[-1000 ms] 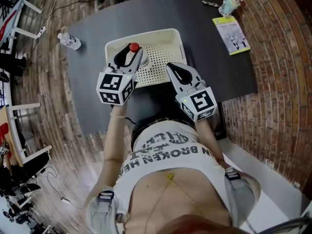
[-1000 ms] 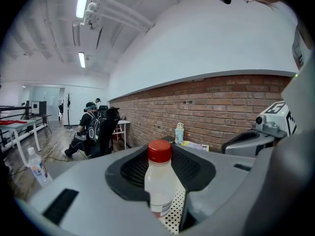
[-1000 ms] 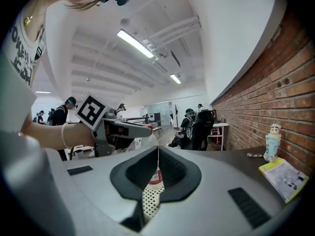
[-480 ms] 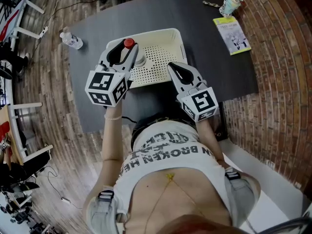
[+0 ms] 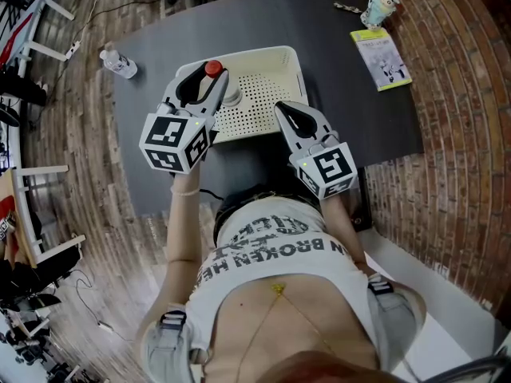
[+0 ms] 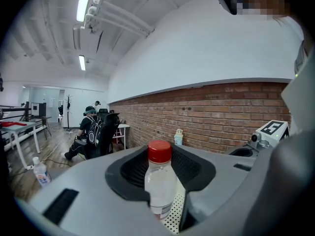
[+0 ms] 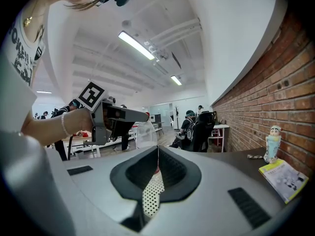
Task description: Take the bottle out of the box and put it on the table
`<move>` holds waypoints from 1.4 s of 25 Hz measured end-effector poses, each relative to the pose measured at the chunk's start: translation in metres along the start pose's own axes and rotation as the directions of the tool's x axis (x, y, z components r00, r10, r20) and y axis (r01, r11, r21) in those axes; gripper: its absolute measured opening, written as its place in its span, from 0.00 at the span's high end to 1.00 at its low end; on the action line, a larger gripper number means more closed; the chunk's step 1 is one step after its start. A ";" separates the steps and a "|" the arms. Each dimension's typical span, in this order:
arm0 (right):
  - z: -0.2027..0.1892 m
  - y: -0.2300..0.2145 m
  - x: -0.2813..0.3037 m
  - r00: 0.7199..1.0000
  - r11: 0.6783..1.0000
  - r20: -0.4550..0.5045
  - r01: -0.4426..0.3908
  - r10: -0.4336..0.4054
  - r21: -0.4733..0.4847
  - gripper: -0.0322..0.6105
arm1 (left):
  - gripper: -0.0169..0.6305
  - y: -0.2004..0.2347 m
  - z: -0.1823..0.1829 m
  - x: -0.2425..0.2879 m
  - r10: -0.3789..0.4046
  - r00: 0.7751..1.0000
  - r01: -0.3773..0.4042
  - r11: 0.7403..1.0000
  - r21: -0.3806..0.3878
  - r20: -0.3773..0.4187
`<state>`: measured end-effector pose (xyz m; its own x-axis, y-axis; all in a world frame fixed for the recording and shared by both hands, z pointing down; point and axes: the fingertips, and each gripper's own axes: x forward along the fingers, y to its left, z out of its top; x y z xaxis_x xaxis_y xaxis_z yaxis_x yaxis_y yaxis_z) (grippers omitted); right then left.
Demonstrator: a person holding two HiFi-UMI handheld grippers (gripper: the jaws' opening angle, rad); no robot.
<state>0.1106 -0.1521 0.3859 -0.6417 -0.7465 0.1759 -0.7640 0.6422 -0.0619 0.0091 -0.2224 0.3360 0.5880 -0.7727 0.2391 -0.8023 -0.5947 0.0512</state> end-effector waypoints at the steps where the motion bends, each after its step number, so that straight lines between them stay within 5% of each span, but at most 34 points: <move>1: 0.000 0.001 0.000 1.000 1.000 -0.001 0.000 0.000 0.000 0.94 | 0.75 0.000 0.000 0.000 -0.001 1.000 0.001 1.000 0.001 0.000; 20: -0.006 0.027 0.010 0.999 1.000 -0.031 -0.022 0.022 -0.003 0.94 | 0.75 0.023 -0.010 -0.028 0.029 1.000 -0.029 0.999 -0.022 -0.002; 35: -0.006 0.074 0.042 0.995 0.996 -0.048 -0.092 0.091 -0.016 0.94 | 0.75 0.088 -0.011 -0.097 0.162 0.986 -0.160 0.986 -0.046 0.031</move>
<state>0.0274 -0.1349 0.3949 -0.7050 -0.6755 0.2161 -0.7003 0.7112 -0.0618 -0.1199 -0.1977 0.3277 0.4535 -0.8651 0.2144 -0.8900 -0.4525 0.0568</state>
